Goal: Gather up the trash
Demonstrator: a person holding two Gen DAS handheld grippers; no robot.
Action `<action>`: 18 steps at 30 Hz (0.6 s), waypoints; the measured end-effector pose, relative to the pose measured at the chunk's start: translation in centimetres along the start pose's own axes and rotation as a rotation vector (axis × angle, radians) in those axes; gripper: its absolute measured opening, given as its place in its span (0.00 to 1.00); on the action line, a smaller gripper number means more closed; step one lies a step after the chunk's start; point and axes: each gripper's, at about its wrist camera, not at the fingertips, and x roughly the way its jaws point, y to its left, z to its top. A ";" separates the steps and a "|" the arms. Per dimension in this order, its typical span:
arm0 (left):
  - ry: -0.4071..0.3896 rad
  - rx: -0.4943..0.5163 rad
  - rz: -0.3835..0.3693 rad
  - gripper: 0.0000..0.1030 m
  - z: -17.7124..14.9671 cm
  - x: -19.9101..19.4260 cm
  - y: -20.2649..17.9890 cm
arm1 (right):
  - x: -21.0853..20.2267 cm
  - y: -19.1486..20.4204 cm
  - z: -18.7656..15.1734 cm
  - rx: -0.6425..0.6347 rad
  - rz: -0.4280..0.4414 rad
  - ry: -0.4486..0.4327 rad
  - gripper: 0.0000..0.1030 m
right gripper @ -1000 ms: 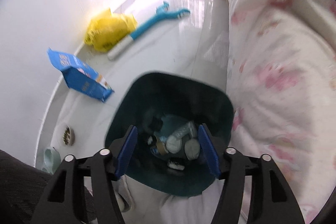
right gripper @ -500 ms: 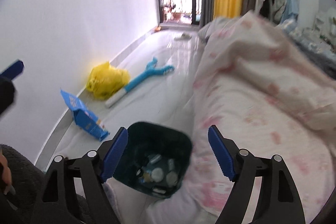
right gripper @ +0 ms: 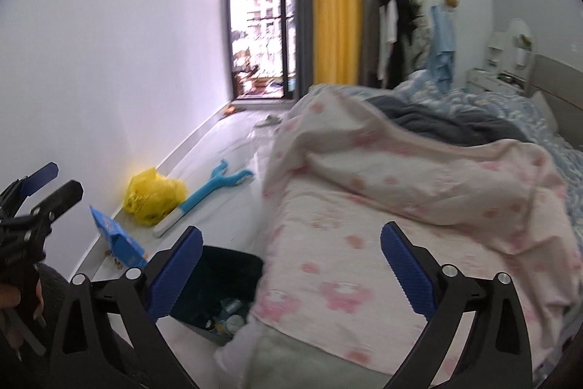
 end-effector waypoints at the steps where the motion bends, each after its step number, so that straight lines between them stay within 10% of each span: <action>1: -0.012 0.010 0.009 0.97 0.3 -0.3 -0.3 | -0.8 -0.5 -0.2 0.005 -0.012 -0.011 0.97; 18: -0.056 0.062 -0.045 0.97 -2.5 -1.8 -4.0 | -8.7 -8.0 -5.1 0.059 -0.151 -0.114 0.97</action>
